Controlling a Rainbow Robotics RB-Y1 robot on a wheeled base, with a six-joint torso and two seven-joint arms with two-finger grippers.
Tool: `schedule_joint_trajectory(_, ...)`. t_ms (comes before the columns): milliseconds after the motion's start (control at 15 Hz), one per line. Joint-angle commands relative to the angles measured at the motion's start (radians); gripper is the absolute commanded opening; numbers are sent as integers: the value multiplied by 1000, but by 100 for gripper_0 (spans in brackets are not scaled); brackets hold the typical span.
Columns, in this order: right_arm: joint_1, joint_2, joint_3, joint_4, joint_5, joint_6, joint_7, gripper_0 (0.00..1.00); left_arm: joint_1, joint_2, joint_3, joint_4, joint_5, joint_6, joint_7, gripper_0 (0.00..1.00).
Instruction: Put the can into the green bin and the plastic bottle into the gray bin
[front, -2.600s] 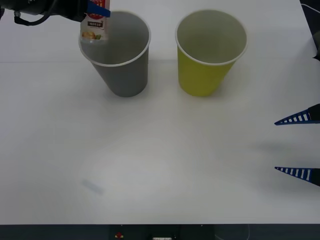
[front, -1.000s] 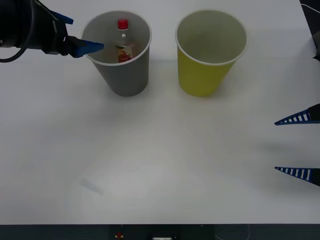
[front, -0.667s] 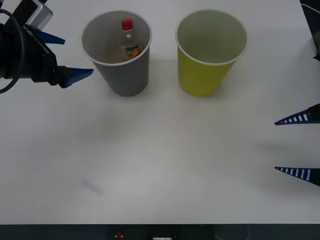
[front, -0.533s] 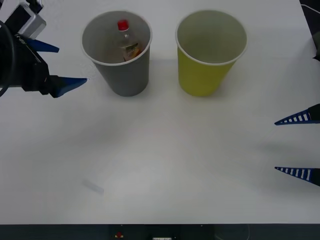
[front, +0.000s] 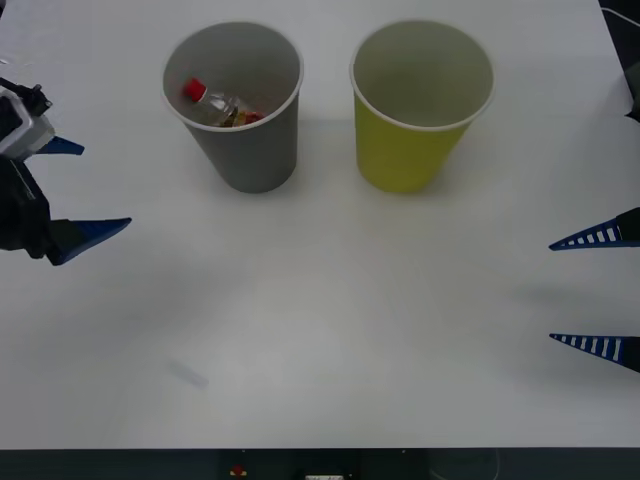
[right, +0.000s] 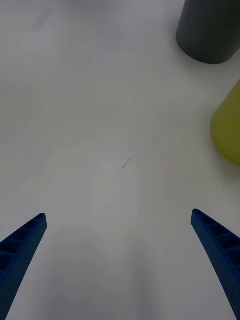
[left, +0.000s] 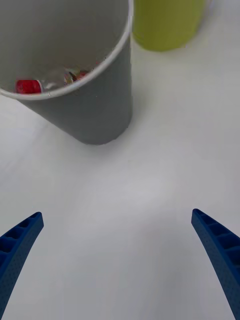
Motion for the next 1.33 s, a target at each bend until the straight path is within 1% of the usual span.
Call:
schedule_joint_trajectory(67,0,0,0,0,0,0,0,100,115,112,-26,-12,82,0,-89,100)
schedule_joint_trajectory(200,0,0,0,0,0,0,0,100,167,184,-40,-12,138,0,-152,100)
schedule_joint_trajectory(267,0,0,0,0,0,0,0,100,193,227,-43,-14,168,8,-207,100)
schedule_joint_trajectory(400,0,0,0,0,0,0,0,100,221,288,-54,-12,211,35,-293,100)
schedule_joint_trajectory(533,0,0,0,0,0,0,0,100,250,324,-60,-12,253,81,-351,100)
schedule_joint_trajectory(600,0,0,0,0,0,0,0,100,271,344,-66,-11,286,126,-385,100)
schedule_joint_trajectory(733,0,0,0,0,0,0,0,100,308,388,-87,0,352,203,-400,100)
schedule_joint_trajectory(867,0,0,0,0,0,0,0,100,339,422,-93,34,443,247,-413,100)
schedule_joint_trajectory(1133,0,0,0,0,0,0,0,100,340,460,-97,93,526,258,-419,100)
schedule_joint_trajectory(1333,0,0,0,0,0,0,0,100,340,503,-124,136,581,292,-434,100)
